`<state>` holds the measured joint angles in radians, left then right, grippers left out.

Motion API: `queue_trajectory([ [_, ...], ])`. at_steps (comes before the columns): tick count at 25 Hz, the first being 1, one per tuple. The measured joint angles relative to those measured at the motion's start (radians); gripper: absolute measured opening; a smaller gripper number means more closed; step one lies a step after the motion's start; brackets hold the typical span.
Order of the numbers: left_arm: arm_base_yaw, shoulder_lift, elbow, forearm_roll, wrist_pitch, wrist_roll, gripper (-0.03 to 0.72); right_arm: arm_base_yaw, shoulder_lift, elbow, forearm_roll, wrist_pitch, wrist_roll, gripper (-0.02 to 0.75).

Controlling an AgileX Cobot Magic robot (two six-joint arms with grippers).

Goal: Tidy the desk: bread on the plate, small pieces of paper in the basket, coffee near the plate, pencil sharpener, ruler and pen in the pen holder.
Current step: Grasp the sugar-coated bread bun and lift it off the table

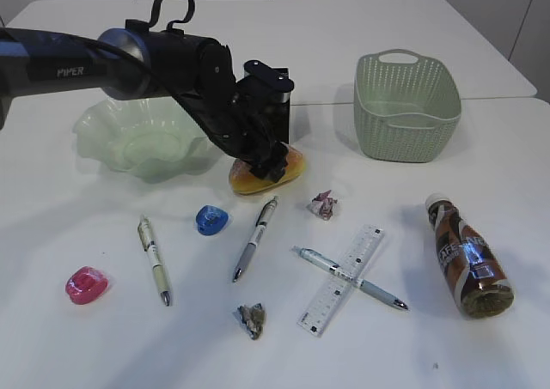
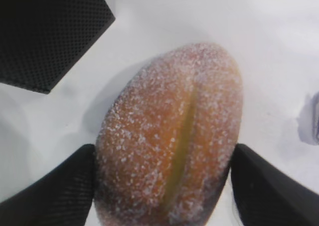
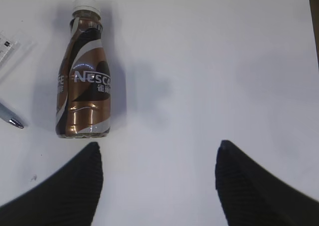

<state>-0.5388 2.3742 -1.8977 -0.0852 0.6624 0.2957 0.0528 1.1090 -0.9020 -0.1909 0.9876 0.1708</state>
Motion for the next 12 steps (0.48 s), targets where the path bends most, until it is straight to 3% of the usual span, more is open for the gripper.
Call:
queue_trajectory([
  [5,0.000,0.000,0.000,0.000,0.007,0.000,0.553,0.000,0.000,0.000,-0.002,-0.002,0.000,0.551],
  [12,0.000,0.000,-0.003,-0.003,0.042,0.000,0.377,0.000,0.000,0.000,-0.005,-0.004,0.000,0.551],
])
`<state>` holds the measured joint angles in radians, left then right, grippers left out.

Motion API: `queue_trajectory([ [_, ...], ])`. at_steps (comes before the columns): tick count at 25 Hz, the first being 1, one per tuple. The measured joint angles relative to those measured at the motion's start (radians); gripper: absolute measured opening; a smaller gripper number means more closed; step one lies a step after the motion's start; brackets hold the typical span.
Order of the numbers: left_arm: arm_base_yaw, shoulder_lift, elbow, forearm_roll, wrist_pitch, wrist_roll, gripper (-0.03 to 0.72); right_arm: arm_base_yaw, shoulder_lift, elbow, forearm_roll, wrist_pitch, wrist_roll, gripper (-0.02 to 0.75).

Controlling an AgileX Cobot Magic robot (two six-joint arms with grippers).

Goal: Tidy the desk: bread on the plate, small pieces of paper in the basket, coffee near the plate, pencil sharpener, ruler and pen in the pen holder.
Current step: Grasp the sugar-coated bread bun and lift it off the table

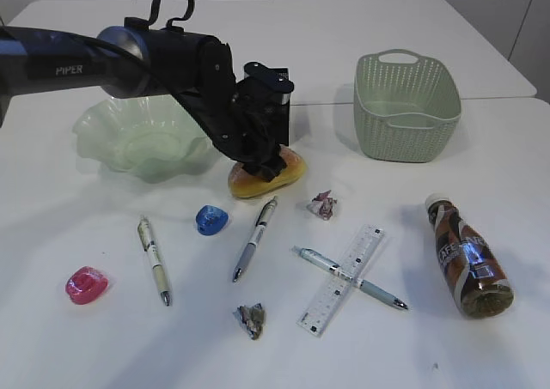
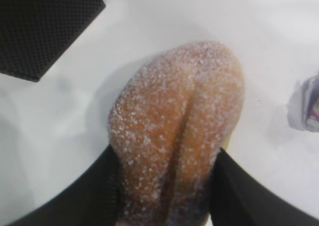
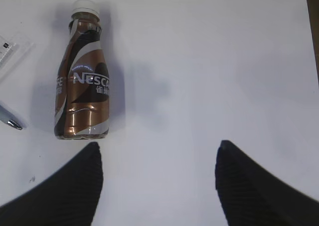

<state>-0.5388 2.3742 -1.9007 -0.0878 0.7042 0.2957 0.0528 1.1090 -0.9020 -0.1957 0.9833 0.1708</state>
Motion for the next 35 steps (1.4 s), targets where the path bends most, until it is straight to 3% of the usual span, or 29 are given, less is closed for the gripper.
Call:
queue_trajectory([
  [3,0.000,0.000,-0.005,-0.005,0.032,0.000,0.312,0.000,0.000,0.000,0.000,0.000,0.000,0.551],
  [7,0.000,0.000,-0.031,-0.009,0.102,0.000,0.292,0.000,0.000,0.000,0.000,0.000,0.000,0.551],
  [16,0.000,0.019,-0.158,-0.016,0.360,-0.002,0.286,0.000,0.000,0.000,0.000,0.000,0.000,0.550],
  [29,0.000,0.019,-0.268,-0.042,0.502,-0.006,0.283,0.000,0.000,0.000,0.000,0.000,0.000,0.550],
  [35,0.000,0.019,-0.352,-0.042,0.516,-0.095,0.283,0.000,0.000,0.000,0.000,0.000,0.000,0.550],
])
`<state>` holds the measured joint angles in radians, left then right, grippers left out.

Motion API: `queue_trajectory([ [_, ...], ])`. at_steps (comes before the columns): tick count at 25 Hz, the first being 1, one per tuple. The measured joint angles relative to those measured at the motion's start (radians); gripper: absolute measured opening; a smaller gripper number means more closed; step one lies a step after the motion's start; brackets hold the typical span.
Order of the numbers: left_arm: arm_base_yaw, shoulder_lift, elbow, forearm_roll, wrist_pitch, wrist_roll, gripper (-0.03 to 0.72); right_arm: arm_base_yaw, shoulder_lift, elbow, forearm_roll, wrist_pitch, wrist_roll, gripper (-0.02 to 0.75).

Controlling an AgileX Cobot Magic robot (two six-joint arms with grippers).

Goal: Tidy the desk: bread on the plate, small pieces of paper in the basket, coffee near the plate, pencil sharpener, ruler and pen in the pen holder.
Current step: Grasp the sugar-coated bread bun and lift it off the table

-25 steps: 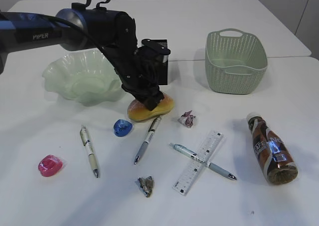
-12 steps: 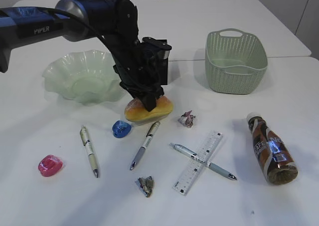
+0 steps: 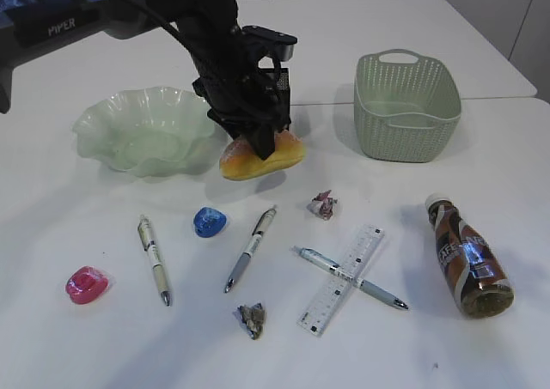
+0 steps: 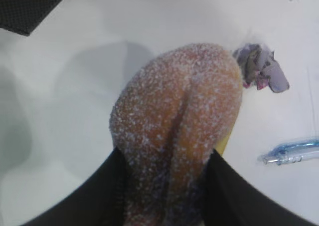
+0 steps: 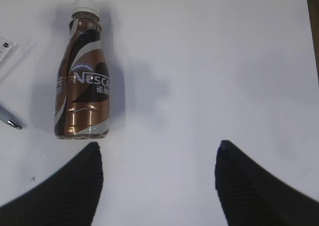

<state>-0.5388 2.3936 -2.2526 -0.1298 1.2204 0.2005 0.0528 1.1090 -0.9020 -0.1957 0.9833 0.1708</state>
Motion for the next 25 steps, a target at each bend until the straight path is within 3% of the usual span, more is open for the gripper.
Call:
queue_trajectory([
  [18,0.000,-0.100,-0.002,0.122,0.018,-0.201,0.285,0.000,0.000,0.000,0.000,0.016,0.000,0.550],
  [25,0.065,-0.143,-0.002,0.122,0.021,-0.230,0.287,0.000,0.000,0.000,0.000,0.031,0.000,0.550],
])
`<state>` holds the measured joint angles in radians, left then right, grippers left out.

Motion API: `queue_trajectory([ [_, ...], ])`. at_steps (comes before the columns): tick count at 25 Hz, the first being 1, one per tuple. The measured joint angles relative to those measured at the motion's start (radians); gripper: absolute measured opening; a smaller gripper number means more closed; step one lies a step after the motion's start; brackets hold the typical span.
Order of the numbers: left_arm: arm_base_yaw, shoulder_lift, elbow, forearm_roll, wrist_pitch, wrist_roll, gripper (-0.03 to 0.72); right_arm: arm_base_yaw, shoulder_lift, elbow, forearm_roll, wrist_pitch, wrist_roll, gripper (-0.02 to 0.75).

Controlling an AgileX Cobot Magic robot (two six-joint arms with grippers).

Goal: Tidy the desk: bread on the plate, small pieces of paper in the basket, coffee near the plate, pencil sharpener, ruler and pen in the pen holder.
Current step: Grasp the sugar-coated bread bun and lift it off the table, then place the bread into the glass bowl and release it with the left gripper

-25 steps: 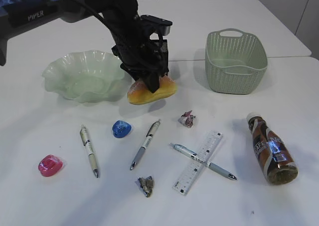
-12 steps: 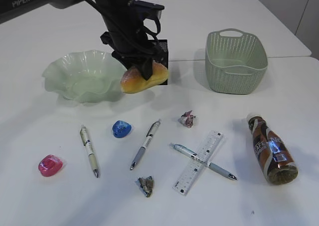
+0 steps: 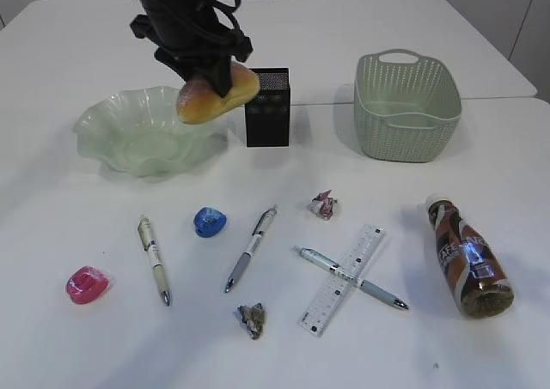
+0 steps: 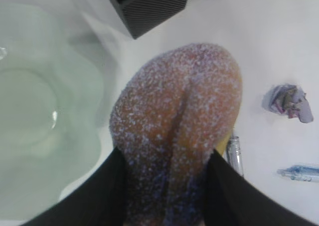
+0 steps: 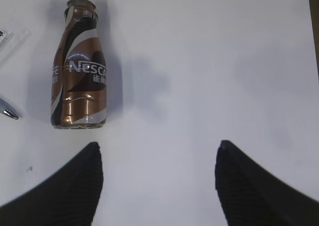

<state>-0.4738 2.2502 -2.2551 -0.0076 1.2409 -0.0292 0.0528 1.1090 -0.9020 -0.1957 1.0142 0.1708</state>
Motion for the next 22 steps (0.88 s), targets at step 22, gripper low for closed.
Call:
queue_trajectory([
  [22,0.230,0.006,0.000,0.008,0.004,-0.005,0.305,0.000,0.000,0.000,0.000,0.015,0.000,0.550],
])
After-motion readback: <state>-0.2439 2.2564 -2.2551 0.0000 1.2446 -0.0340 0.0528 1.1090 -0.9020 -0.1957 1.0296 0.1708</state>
